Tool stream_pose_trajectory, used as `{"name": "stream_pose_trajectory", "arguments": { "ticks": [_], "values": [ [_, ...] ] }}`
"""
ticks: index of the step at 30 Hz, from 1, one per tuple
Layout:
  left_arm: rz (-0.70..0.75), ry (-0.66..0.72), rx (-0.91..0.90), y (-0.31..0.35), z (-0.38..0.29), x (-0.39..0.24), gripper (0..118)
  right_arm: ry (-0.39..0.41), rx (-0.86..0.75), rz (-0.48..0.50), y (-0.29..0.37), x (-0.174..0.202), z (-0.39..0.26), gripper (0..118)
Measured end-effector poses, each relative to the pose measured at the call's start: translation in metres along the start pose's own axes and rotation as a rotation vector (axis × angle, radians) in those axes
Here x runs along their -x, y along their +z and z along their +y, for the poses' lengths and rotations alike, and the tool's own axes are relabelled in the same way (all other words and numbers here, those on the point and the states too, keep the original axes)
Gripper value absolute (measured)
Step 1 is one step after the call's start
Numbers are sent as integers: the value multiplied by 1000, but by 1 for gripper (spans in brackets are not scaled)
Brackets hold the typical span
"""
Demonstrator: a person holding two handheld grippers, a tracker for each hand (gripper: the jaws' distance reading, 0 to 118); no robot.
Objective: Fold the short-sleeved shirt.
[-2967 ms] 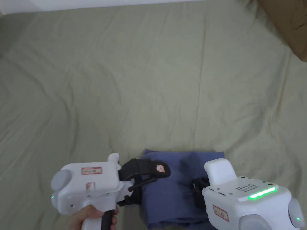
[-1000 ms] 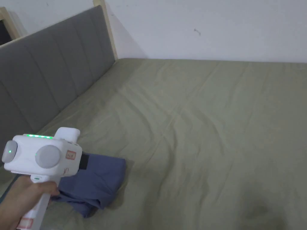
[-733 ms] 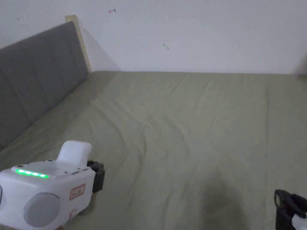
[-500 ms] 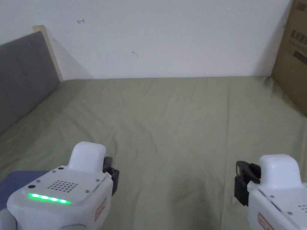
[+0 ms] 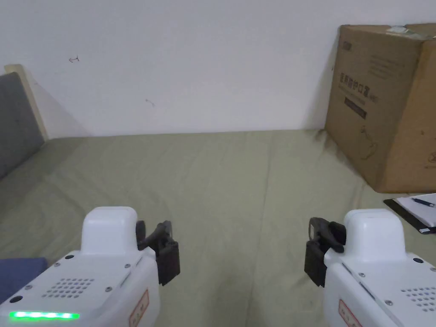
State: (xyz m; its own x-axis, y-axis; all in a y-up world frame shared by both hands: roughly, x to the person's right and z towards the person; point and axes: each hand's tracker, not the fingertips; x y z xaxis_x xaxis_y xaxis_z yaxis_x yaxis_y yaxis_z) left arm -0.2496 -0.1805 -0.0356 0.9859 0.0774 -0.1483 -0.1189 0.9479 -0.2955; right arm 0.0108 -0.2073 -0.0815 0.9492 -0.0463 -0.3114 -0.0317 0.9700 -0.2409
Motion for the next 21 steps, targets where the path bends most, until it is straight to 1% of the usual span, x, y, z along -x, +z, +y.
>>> {"name": "stream_pose_trajectory", "arguments": {
  "ticks": [1,2,3,4,5,6,7,9,10,11,13,15,17,19,21],
  "values": [
    [4,33,-10,4,-1,3,72,18,-7,-12,5,0,-1,0],
    [-11,44,2,8,0,4,100,32,-11,-21,9,2,-1,5],
    [-21,68,2,13,-1,4,116,30,-17,-23,14,1,-2,19],
    [-24,77,-17,20,-1,4,118,28,-24,-25,18,0,-2,46],
    [-22,69,-26,25,0,6,118,25,-30,-24,21,-1,-3,68],
    [-11,59,-30,29,2,6,118,18,-35,-14,24,1,-2,86],
    [11,19,-39,33,4,5,118,15,-40,-10,26,2,-2,99],
    [76,-36,-37,40,9,1,118,14,-56,-15,32,4,-1,107],
    [104,-62,-50,44,10,-1,118,20,-61,-18,33,5,1,113],
    [120,-69,-64,47,12,-2,118,27,-65,-18,34,6,2,116],
    [100,-65,-72,53,13,-4,118,35,-77,-23,37,7,2,117],
    [27,-39,-37,54,14,-2,118,33,-73,-27,39,13,7,118],
    [43,-35,-33,53,12,-3,118,24,-44,-28,39,13,6,118],
    [91,-70,-42,52,8,-8,118,18,-42,-27,38,9,4,118],
    [95,-89,-63,52,4,-11,118,19,-43,-38,39,10,4,118]
  ]
}}
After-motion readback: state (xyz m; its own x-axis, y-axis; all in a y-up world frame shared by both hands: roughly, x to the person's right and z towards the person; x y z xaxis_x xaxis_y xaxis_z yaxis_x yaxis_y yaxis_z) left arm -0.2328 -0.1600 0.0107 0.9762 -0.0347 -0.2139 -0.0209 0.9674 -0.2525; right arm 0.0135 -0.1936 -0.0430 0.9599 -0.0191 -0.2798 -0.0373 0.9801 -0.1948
